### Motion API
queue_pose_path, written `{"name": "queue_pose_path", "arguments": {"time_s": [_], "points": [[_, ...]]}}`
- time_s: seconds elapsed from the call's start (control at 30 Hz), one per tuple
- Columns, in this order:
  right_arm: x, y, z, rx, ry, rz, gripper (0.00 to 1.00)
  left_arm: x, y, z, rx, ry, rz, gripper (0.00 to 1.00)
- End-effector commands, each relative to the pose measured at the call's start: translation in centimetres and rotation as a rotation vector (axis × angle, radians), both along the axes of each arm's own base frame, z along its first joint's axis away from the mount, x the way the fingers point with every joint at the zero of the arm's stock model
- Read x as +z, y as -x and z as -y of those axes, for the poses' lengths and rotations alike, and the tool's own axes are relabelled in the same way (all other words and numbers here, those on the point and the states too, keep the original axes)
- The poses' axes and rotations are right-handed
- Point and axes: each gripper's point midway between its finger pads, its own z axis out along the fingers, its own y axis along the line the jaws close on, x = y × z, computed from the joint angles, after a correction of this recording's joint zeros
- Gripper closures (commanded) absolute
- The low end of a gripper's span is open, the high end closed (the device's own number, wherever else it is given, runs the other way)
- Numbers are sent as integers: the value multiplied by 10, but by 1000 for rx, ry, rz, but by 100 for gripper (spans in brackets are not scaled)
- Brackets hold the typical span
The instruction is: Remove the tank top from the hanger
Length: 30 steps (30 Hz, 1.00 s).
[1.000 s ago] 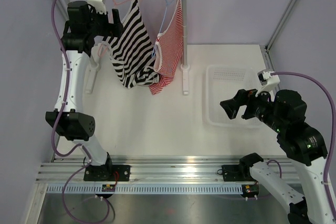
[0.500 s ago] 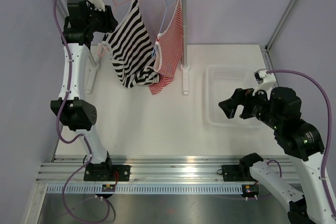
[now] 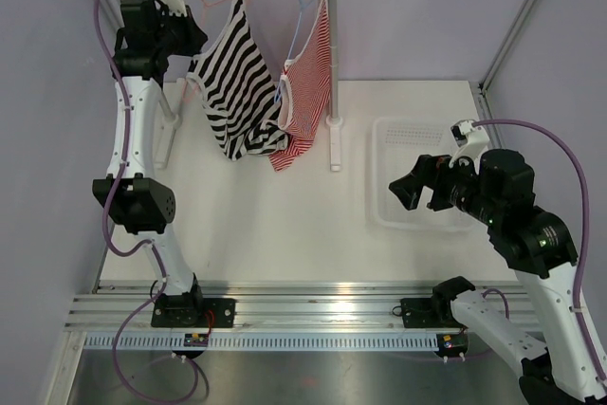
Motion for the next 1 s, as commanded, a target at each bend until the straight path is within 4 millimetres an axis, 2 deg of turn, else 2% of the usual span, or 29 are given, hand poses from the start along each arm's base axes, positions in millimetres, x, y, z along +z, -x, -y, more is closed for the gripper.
{"name": "queue_pose_path", "arguments": {"time_s": [0.0,0.13,0.17,0.2,0.4,0.5,0.53,0.6,0.63,0.87,0.93,0.97], "points": [[7,-5,-10,35,-32,24,1,73,16,-5,45,46,181,100],[12,-8,-8,27,-18,44,1,89,30,-1,35,71,206,100],[14,-9,-5,18,-8,52,1,102,39,0,32,72,237,100],[16,-9,-4,13,-6,58,0,98,40,1,34,81,228,100],[21,-10,-2,6,-2,90,0,107,64,2,34,97,225,100],[25,-15,0,-8,8,110,0,95,77,-1,69,114,151,100],[28,-18,-1,-12,7,120,0,88,87,-3,89,117,124,100],[37,-21,-1,-18,1,144,1,86,100,-3,109,147,123,100],[40,-25,-2,-17,0,153,1,89,114,-3,112,156,143,100],[61,-37,-5,-22,-4,188,0,75,151,-9,164,149,68,100],[67,-40,-11,-2,-21,191,1,64,162,-11,184,141,18,100],[70,-37,-21,53,-44,186,1,72,177,-11,188,144,34,100]]}}
